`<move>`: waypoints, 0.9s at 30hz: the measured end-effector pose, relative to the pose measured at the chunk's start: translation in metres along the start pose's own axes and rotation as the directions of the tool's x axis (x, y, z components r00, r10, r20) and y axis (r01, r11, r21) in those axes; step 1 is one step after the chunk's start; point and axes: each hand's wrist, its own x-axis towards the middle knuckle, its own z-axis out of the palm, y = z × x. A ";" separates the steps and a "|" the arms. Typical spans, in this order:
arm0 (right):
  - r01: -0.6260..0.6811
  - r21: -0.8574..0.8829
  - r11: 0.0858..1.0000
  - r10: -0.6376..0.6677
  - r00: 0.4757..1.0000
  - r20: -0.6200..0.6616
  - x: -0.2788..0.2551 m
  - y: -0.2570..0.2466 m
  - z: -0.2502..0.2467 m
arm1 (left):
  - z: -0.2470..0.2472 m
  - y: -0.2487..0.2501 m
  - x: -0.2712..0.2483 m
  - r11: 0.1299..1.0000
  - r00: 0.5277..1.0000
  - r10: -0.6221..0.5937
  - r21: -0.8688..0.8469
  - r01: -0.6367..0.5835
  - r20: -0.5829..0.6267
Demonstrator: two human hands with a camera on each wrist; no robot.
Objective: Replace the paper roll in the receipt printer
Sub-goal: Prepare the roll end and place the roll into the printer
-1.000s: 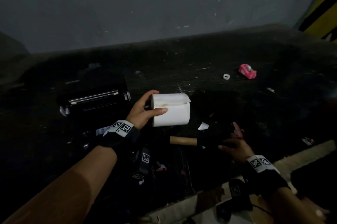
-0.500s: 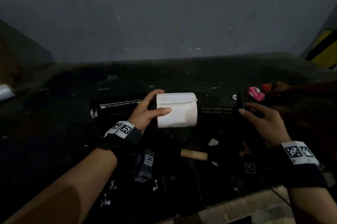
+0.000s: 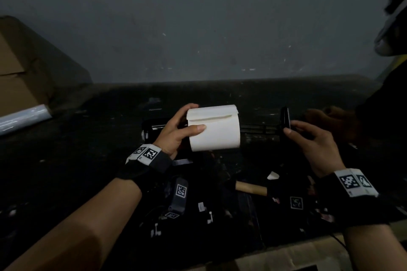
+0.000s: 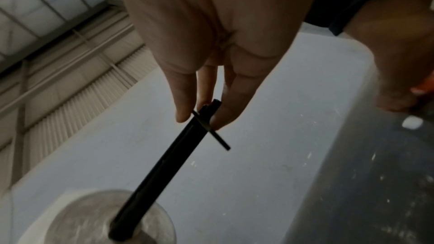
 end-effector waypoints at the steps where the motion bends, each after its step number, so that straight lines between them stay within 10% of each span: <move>1: 0.009 0.008 1.000 -0.009 1.000 -0.005 -0.002 -0.003 0.004 | -0.003 0.001 -0.004 1.000 1.000 -0.005 -0.001 0.005 0.002; 27: 0.021 -0.137 0.990 -0.008 0.995 0.101 -0.013 -0.015 -0.008 | 0.006 -0.005 -0.027 0.999 0.998 -0.041 -0.020 0.040 -0.054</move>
